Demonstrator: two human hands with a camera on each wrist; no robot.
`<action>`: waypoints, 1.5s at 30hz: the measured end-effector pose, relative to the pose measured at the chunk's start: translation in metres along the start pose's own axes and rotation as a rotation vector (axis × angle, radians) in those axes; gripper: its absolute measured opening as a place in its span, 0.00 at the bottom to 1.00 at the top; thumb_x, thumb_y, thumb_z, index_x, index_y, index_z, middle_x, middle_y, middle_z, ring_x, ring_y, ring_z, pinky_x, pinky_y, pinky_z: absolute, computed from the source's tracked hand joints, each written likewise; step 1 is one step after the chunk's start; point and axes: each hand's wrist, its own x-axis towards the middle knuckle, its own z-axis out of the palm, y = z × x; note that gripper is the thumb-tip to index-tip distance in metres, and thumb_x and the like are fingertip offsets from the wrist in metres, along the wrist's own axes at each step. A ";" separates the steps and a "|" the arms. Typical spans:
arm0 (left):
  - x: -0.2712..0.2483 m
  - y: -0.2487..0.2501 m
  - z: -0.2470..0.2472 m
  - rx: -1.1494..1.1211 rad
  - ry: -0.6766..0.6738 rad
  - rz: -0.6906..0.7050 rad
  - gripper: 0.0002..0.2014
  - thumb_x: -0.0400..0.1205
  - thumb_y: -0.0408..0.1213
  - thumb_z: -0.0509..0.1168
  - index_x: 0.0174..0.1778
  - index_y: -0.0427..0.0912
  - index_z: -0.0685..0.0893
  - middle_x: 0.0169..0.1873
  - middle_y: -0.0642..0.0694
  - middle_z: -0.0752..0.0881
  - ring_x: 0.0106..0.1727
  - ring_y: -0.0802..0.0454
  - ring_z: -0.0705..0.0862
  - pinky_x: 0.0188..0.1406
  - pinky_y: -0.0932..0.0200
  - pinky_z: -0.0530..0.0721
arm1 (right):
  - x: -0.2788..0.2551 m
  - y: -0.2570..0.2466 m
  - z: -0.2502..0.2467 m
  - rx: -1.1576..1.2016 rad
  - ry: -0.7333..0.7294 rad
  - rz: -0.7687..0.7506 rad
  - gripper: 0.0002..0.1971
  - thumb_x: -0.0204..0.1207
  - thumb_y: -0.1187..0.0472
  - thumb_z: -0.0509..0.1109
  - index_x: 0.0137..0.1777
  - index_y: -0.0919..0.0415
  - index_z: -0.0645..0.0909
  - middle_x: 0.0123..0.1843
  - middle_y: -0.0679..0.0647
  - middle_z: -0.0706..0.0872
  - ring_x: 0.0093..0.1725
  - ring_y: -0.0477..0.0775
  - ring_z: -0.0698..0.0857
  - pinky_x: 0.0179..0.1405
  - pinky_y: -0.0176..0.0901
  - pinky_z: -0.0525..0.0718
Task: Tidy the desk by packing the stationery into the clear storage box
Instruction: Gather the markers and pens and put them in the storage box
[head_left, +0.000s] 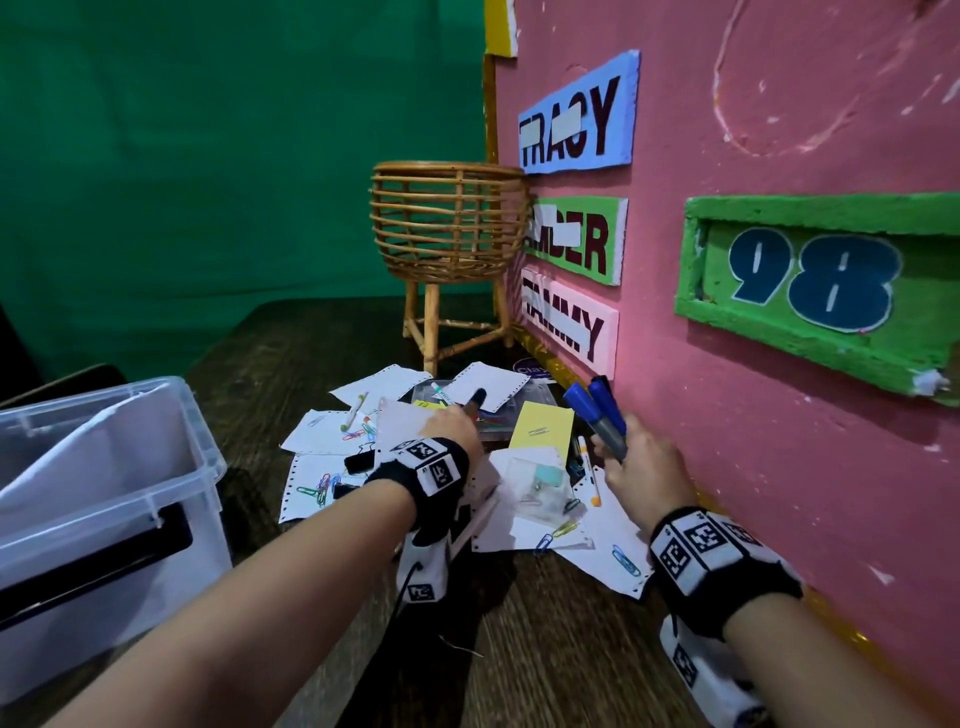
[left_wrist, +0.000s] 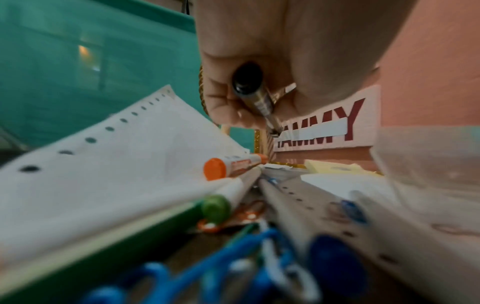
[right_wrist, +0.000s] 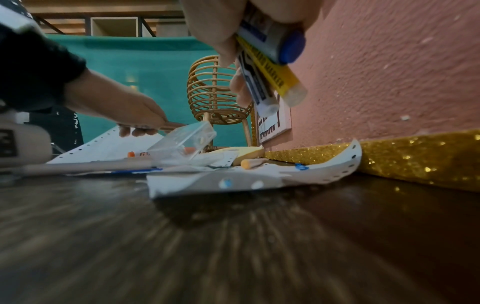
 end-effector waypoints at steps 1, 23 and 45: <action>0.000 -0.007 0.003 0.093 0.003 0.040 0.22 0.83 0.38 0.53 0.74 0.40 0.66 0.56 0.40 0.82 0.58 0.40 0.82 0.58 0.48 0.81 | -0.001 0.000 0.000 0.001 0.002 -0.004 0.15 0.75 0.65 0.67 0.61 0.60 0.76 0.48 0.61 0.88 0.47 0.64 0.87 0.49 0.52 0.86; -0.153 -0.008 -0.045 -1.470 -0.336 0.209 0.03 0.85 0.36 0.58 0.47 0.44 0.75 0.32 0.48 0.81 0.22 0.59 0.81 0.19 0.67 0.74 | -0.052 -0.071 0.003 1.040 -0.105 0.206 0.13 0.64 0.56 0.80 0.31 0.60 0.78 0.22 0.55 0.76 0.13 0.45 0.73 0.16 0.31 0.74; -0.195 -0.049 -0.048 -1.467 -0.308 0.149 0.08 0.63 0.19 0.65 0.35 0.31 0.80 0.28 0.36 0.82 0.27 0.47 0.83 0.28 0.61 0.85 | -0.098 -0.154 0.008 1.054 -0.398 0.153 0.04 0.67 0.65 0.74 0.41 0.58 0.87 0.38 0.60 0.89 0.38 0.57 0.87 0.41 0.46 0.85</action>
